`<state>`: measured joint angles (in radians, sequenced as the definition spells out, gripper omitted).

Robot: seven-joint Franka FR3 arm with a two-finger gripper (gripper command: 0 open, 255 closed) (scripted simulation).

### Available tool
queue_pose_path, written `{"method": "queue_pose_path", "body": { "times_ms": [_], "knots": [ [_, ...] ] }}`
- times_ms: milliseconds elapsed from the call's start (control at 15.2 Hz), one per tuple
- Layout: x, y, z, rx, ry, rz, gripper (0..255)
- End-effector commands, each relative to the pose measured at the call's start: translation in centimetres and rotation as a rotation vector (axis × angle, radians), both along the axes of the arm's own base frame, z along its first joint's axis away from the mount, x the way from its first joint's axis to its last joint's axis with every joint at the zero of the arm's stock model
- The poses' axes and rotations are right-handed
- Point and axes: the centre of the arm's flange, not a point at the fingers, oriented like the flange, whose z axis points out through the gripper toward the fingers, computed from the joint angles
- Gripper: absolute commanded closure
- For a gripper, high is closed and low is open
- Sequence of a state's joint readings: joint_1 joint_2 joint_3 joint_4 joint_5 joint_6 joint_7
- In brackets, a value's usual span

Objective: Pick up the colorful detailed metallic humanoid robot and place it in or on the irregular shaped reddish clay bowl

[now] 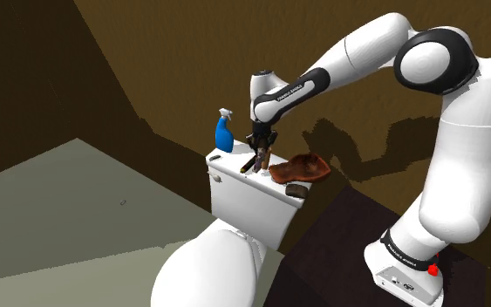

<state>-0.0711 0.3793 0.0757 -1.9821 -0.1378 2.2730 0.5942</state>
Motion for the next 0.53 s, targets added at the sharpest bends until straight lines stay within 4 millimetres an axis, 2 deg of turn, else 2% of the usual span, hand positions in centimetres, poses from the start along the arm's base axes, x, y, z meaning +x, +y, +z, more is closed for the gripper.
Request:
{"method": "queue_pose_path", "body": {
  "times_ms": [0,462],
  "knots": [
    [0.0,0.1,1.1,0.000,0.000,0.000,255],
    [0.0,0.1,4.8,0.000,0.000,0.000,255]
  ]
}}
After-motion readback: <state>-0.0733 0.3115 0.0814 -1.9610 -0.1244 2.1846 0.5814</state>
